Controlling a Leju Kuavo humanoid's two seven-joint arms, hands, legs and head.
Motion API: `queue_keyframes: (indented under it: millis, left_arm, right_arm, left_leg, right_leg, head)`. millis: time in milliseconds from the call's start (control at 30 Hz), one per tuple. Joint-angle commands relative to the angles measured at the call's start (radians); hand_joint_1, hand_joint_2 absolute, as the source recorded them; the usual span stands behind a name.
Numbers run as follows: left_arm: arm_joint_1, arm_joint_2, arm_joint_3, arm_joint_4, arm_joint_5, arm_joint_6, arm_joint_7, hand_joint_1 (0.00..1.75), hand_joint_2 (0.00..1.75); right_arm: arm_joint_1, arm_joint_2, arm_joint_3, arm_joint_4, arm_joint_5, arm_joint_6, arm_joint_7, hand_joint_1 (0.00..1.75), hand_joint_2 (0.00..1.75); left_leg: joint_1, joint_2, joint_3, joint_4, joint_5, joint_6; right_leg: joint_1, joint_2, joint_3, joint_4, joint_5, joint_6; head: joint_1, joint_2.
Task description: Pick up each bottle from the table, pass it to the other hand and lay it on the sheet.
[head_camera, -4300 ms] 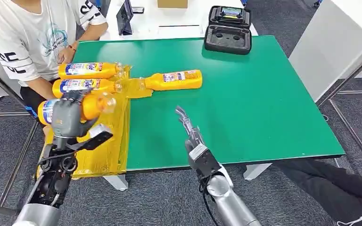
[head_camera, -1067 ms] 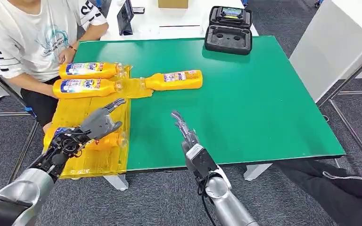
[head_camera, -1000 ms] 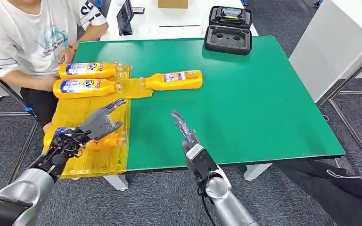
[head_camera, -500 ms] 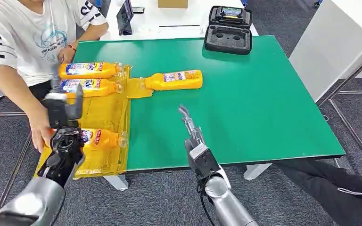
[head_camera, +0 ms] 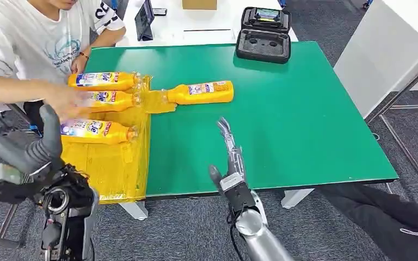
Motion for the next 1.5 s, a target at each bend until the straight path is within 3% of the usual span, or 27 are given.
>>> queue_keyframes:
  millis: [33, 367, 400, 467, 500, 533, 1067, 1233, 1367, 1500]
  left_arm:
    - [0.033, -0.031, 0.050, 0.014, 0.051, -0.001, 0.003, 0.00, 1.75]
    - [0.061, -0.026, 0.042, 0.007, 0.066, -0.001, 0.003, 0.00, 1.75]
    - [0.071, -0.028, 0.043, 0.008, 0.058, -0.001, 0.003, 0.00, 1.75]
    - [0.098, -0.032, 0.037, 0.020, 0.083, -0.001, 0.003, 0.00, 1.75]
    - [0.133, -0.080, 0.065, 0.000, 0.026, -0.030, 0.003, 0.00, 1.75]
    - [0.137, -0.036, 0.035, 0.022, 0.070, -0.001, 0.003, 0.00, 1.75]
    - [0.098, -0.011, -0.019, 0.120, 0.090, -0.001, 0.003, 0.00, 1.75]
    - [0.092, 0.005, -0.031, 0.139, 0.099, -0.001, 0.003, 0.00, 1.75]
    - [0.086, 0.019, -0.019, 0.160, 0.111, -0.001, 0.003, 0.00, 1.75]
    - [0.087, 0.027, -0.009, 0.161, 0.110, -0.001, 0.003, 0.00, 1.75]
  right_arm:
    - [0.017, -0.015, 0.000, -0.034, -0.009, -0.007, -0.003, 0.00, 0.00]
    - [0.019, -0.015, 0.002, -0.050, -0.002, -0.006, -0.002, 0.00, 0.00]
    - [0.021, -0.013, -0.001, -0.055, 0.000, -0.011, -0.005, 0.00, 1.75]
    - [0.022, -0.013, -0.003, -0.058, -0.008, -0.014, -0.002, 0.00, 1.75]
    - [0.015, -0.011, -0.004, -0.045, -0.013, -0.003, 0.008, 0.00, 1.75]
    - [0.003, -0.014, 0.001, -0.032, -0.022, 0.003, 0.003, 0.00, 1.75]
    - [-0.003, -0.053, 0.000, -0.045, 0.070, 0.003, 0.106, 0.00, 1.75]
    - [-0.031, -0.100, 0.018, -0.025, 0.167, 0.052, 0.242, 0.00, 1.75]
    - [-0.113, -0.139, 0.039, 0.081, 0.290, 0.137, 0.368, 0.00, 1.75]
    - [-0.201, -0.160, 0.051, 0.186, 0.333, 0.180, 0.397, 0.00, 1.75]
  left_leg:
    - [-0.001, 0.001, 0.003, -0.001, -0.001, 0.000]
    - [0.000, 0.001, 0.006, -0.001, -0.002, 0.000]
    - [0.000, 0.000, 0.006, -0.001, -0.002, 0.000]
    - [0.000, 0.001, 0.003, -0.001, -0.001, 0.000]
    - [0.000, 0.002, 0.006, -0.001, -0.002, 0.000]
    - [0.000, 0.003, 0.006, -0.002, -0.002, 0.000]
    - [-0.001, -0.001, 0.008, -0.002, -0.002, 0.000]
    - [0.000, 0.000, 0.003, -0.001, -0.001, 0.000]
    - [0.000, 0.000, 0.004, -0.002, 0.000, 0.000]
    - [0.000, 0.002, 0.004, -0.002, -0.001, 0.000]
  right_leg:
    - [0.000, 0.000, 0.003, -0.001, -0.001, 0.000]
    - [0.000, -0.001, 0.006, -0.001, -0.002, 0.000]
    - [0.000, -0.001, 0.006, -0.001, -0.002, 0.000]
    - [0.000, 0.000, 0.002, 0.000, -0.001, 0.000]
    - [-0.001, 0.000, 0.005, -0.001, -0.002, 0.000]
    - [-0.001, 0.001, 0.005, -0.001, -0.001, 0.000]
    - [-0.001, -0.003, 0.008, -0.002, -0.003, 0.000]
    - [-0.001, -0.001, 0.003, -0.001, -0.001, 0.000]
    - [-0.001, -0.001, 0.004, -0.001, 0.000, 0.000]
    - [-0.001, 0.001, 0.004, -0.001, 0.000, 0.000]
  head:
    - [0.000, 0.000]
    - [0.000, 0.000]
    - [0.000, 0.000]
    - [0.000, 0.000]
    - [0.000, 0.000]
    - [0.000, 0.000]
    - [0.000, 0.000]
    - [0.000, 0.000]
    - [0.000, 0.000]
    - [0.000, 0.000]
